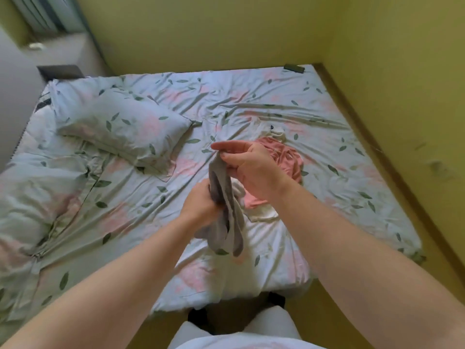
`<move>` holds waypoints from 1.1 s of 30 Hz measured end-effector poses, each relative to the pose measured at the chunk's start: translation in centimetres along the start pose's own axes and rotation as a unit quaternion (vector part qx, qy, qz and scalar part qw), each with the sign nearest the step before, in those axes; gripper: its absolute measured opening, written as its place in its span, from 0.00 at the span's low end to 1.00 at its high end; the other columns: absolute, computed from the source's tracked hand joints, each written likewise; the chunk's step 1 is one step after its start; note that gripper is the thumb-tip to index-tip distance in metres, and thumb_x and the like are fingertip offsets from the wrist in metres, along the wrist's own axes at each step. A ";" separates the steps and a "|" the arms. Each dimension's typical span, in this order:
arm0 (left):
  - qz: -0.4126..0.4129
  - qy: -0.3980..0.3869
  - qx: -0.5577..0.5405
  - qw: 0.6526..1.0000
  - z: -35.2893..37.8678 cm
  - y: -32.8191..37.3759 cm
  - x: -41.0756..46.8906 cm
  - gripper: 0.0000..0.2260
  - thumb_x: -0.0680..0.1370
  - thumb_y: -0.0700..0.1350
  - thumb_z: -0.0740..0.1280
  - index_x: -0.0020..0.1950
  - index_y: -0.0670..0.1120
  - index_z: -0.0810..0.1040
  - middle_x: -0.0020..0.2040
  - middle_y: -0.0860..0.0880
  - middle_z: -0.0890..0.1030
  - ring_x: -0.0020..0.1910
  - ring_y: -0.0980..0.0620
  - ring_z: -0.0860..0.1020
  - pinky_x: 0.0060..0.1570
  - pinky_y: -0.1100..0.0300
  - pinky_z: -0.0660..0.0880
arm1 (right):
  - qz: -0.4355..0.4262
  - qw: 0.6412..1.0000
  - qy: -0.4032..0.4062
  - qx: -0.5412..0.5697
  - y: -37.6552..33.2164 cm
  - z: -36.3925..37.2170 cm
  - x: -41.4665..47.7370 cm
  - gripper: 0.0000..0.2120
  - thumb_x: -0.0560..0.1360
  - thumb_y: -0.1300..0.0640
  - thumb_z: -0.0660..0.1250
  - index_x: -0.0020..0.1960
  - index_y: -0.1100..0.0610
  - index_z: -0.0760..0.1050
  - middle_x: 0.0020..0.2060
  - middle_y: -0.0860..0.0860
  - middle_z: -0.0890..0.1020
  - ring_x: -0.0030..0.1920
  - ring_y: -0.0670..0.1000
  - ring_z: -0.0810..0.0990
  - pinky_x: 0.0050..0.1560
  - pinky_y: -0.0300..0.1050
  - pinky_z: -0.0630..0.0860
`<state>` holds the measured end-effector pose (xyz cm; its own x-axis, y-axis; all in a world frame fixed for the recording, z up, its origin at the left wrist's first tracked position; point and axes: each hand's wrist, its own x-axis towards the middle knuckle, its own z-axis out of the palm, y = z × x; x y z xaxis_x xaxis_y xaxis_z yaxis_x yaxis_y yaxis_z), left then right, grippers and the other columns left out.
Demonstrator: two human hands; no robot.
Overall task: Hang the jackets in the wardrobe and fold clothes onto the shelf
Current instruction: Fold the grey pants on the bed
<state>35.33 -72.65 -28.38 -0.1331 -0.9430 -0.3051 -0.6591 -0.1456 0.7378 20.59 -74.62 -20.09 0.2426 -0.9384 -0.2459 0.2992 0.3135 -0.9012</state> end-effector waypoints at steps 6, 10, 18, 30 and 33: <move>-0.092 -0.049 0.137 0.985 -5.0 -6.6 -1.6 0.05 0.74 0.43 0.64 0.47 0.49 0.79 0.47 0.48 0.84 0.46 0.46 0.80 0.42 0.56 0.77 | -0.078 0.993 0.084 -0.025 -0.8 4.0 -0.6 0.15 0.75 0.68 0.62 0.49 0.56 0.86 0.37 0.54 0.79 0.44 0.58 0.73 0.51 0.56 0.69; -0.077 -0.040 0.124 0.988 -8.1 -6.3 -3.1 0.12 0.75 0.36 0.57 0.50 0.42 0.79 0.49 0.40 0.82 0.48 0.39 0.81 0.46 0.49 0.81 | -0.093 0.979 0.166 -0.072 0.7 4.9 -1.1 0.14 0.78 0.70 0.63 0.58 0.59 0.81 0.47 0.59 0.80 0.48 0.57 0.78 0.57 0.56 0.76; -0.039 0.120 -0.080 0.989 -14.1 0.1 -5.6 0.11 0.79 0.41 0.61 0.41 0.42 0.80 0.37 0.45 0.79 0.39 0.44 0.77 0.36 0.58 0.71 | 0.161 0.800 -0.021 -0.578 4.3 9.1 -4.0 0.49 0.68 0.60 0.76 0.80 0.46 0.51 0.70 0.51 0.70 0.60 0.54 0.75 0.52 0.50 0.81; -0.022 0.018 -0.485 0.874 -18.8 1.9 -8.7 0.06 0.82 0.36 0.64 0.58 0.40 0.76 0.55 0.36 0.82 0.51 0.41 0.84 0.50 0.51 0.83 | 0.149 0.970 0.062 -0.184 8.9 14.7 -4.0 0.10 0.81 0.54 0.64 0.60 0.58 0.76 0.52 0.58 0.83 0.50 0.59 0.83 0.46 0.57 0.83; -0.011 0.055 -0.355 0.933 -19.1 -1.5 -8.6 0.17 0.78 0.38 0.72 0.66 0.41 0.74 0.60 0.39 0.81 0.53 0.45 0.82 0.48 0.59 0.81 | 0.105 0.986 0.083 -0.096 5.8 15.0 -3.3 0.10 0.83 0.59 0.61 0.60 0.60 0.78 0.49 0.60 0.83 0.43 0.56 0.83 0.33 0.48 0.81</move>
<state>51.59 -70.05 -15.43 -0.0234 -0.9565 -0.2908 0.0020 -0.2910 0.9567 35.41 -67.56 -19.13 0.1224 -0.8713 -0.4752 0.0746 0.4856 -0.8710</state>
